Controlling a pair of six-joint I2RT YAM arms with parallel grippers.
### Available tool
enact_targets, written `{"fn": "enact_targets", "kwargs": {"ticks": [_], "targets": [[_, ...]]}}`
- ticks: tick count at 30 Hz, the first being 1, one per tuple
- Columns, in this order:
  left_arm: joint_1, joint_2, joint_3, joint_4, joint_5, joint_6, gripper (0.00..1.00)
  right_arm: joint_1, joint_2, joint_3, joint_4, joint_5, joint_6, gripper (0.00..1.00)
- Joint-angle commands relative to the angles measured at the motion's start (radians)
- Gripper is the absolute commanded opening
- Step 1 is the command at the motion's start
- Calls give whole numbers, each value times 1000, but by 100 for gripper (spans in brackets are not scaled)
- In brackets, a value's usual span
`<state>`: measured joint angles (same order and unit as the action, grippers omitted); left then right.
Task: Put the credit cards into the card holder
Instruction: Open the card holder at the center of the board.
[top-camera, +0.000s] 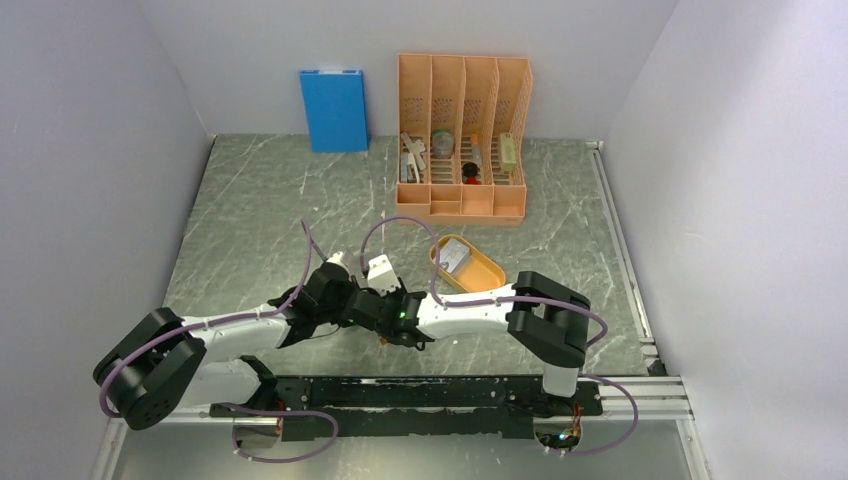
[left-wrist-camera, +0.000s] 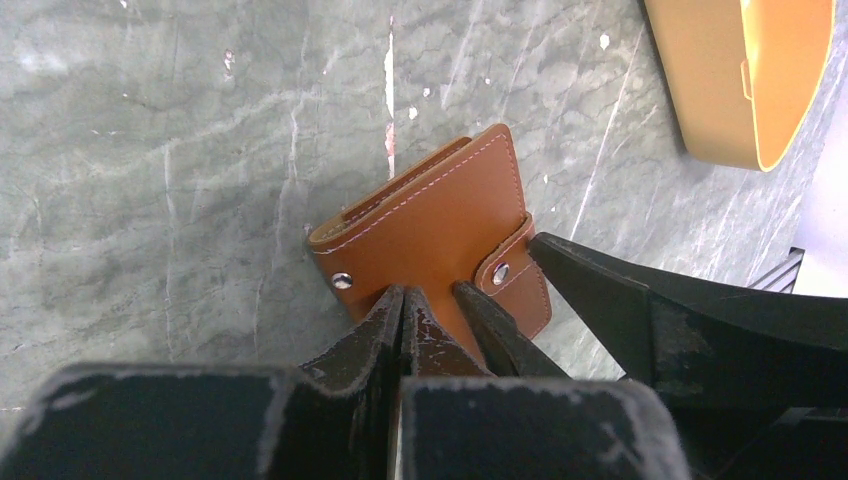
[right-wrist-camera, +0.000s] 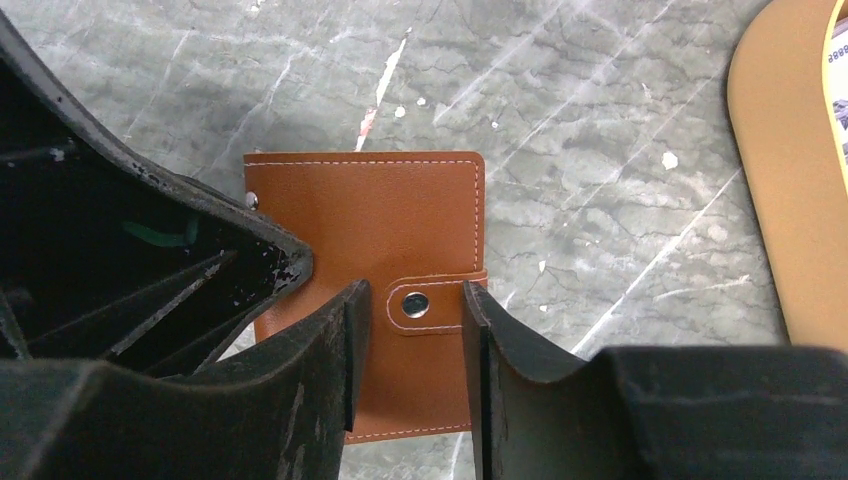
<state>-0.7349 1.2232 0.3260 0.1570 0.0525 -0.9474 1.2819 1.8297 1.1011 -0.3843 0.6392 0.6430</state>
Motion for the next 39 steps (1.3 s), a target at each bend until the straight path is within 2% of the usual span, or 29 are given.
{"fn": "enact_targets", "kwargs": {"ticks": [1, 14, 17, 34, 39], "targets": [[-3, 14, -27, -30, -42, 16, 5, -14, 23, -36, -7, -5, 19, 40], [-3, 8, -21, -64, -51, 23, 5, -27, -1, -60, -45, 30, 41, 10], [-3, 20, -16, -66, -51, 25, 5, -28, -5, -62, -50, 31, 50, 0], [-3, 72, 2, -80, -85, 44, 5, -41, -101, -85, -87, 35, 128, 0], [-3, 69, 8, -77, -78, 52, 5, -80, -168, -135, -69, -14, 160, 0]]}}
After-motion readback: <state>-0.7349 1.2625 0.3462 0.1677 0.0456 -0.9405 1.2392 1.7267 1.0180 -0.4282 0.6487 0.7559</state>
